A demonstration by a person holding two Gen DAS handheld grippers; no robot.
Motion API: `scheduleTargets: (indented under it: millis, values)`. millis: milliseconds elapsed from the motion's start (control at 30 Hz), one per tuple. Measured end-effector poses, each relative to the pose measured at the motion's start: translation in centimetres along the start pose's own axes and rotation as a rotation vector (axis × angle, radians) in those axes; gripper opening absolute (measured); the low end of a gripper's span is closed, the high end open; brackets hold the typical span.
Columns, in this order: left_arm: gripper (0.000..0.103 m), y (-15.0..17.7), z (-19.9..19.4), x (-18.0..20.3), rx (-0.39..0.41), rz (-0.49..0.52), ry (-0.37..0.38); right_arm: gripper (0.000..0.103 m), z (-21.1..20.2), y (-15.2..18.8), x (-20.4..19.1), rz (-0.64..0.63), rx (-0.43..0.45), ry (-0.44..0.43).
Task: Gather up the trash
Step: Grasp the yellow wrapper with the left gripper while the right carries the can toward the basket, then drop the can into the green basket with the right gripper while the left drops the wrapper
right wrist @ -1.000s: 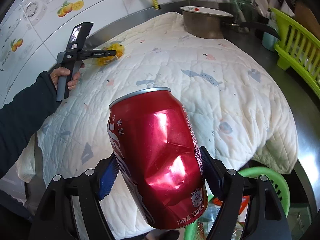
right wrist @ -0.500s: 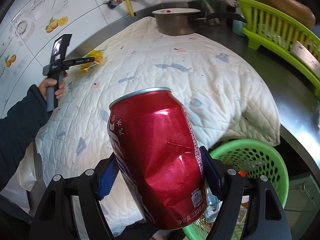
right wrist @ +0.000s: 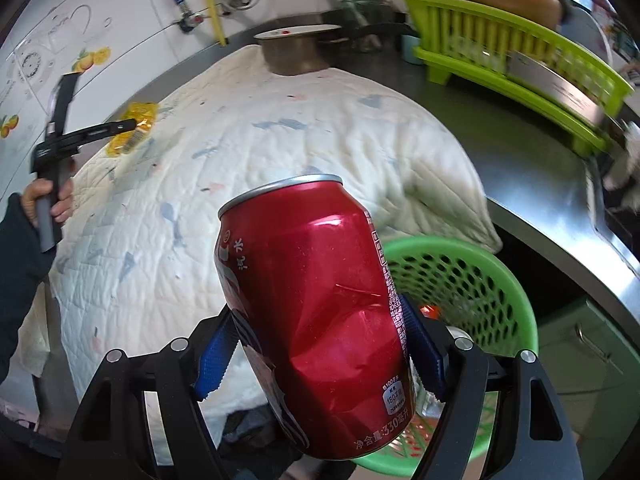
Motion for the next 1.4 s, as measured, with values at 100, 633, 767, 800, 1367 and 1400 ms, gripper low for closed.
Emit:
scheduleTargets:
  millis: [100,633,767,800,1367,1400]
  values:
    - [0.029,0.9,-1.6,2.9,0.013,0.010,0.019,0.073,-0.3,1.4,1.8,0.018,0.003,0.025]
    - [0.029,6.6,-5.8,19.5,-0.002,0.102,0.220,0.073,0.6,5.1,9.6,0.069,-0.032,0.197]
    - [0.030,7.8,-5.5,23.2,-0.029,0.134,0.264,0.079,0.9,5.2,10.3,0.078,-0.026,0.197]
    - [0.030,8.0,-5.5,23.9,-0.034,0.140,0.270,0.084,0.8,5.2,10.6,0.090,-0.018,0.185]
    - [0.034,11.1,-2.2,32.4,-0.163,0.205,0.353,0.089,-4.8,7.1,11.8,0.148,0.078,0.177]
    - [0.037,11.3,-2.1,32.9,-0.168,0.211,0.355,0.089,-5.1,7.3,11.8,0.154,0.081,0.173]
Point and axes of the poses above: each gripper's, at about its wrist camera, not at the fingertips, and z roughly the way its jaws point, x to its right, y to its underside, the point moved 3 cm from there along z, roughly the way its jaws point, and after that the axes turned 8 degrees about y, right-handed, at the moved point
